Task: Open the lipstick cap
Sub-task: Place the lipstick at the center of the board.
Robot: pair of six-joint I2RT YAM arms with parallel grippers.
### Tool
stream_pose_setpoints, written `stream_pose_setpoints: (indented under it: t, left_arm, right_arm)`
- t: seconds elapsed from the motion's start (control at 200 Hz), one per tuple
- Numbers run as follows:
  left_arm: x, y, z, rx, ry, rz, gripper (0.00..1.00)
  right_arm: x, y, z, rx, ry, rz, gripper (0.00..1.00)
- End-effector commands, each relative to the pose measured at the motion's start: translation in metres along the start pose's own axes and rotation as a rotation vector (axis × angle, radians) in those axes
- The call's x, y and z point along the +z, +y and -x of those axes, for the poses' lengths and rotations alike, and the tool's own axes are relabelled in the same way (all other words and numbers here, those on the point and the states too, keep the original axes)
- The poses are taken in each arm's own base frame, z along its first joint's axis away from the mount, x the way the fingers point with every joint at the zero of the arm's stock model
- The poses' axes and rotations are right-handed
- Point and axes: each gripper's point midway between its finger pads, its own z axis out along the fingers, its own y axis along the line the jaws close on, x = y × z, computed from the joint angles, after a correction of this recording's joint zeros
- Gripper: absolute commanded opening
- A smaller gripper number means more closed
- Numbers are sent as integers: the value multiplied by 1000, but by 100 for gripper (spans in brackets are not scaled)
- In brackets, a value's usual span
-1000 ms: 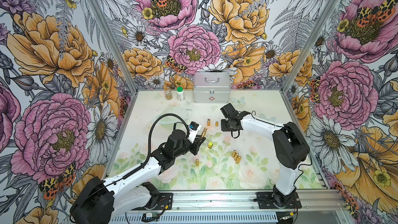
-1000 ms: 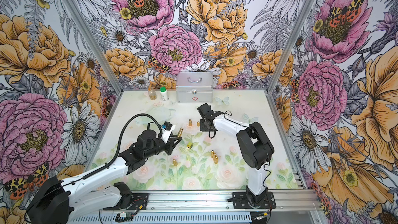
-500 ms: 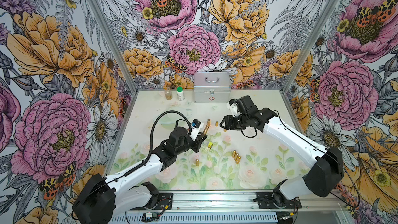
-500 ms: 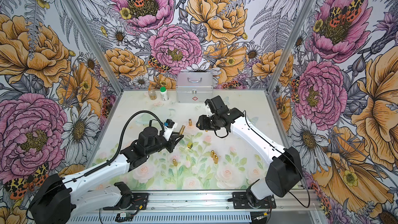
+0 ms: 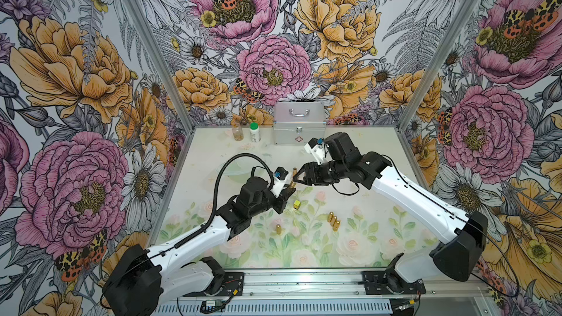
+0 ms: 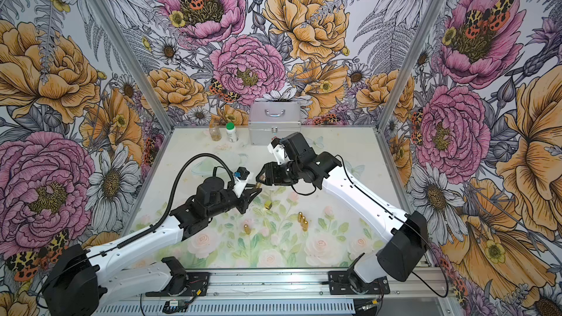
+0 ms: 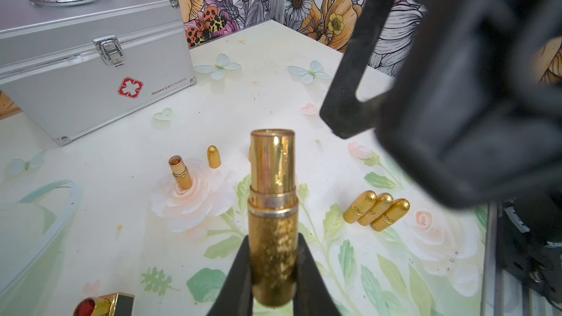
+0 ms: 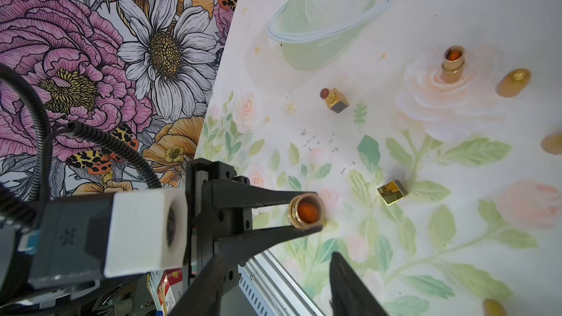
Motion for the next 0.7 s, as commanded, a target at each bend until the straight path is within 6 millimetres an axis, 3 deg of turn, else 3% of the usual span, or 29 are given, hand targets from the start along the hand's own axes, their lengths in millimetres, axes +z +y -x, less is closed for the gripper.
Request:
stream_pose_setpoints:
  t: [0.0, 0.695]
  left_arm:
    - [-2, -3, 19, 39, -48, -1, 0]
    - [-6, -10, 39, 60, -106, -20, 0]
  right_arm:
    - [2, 5, 13, 9, -34, 4, 56]
    - [37, -8, 2, 42, 36, -3, 36]
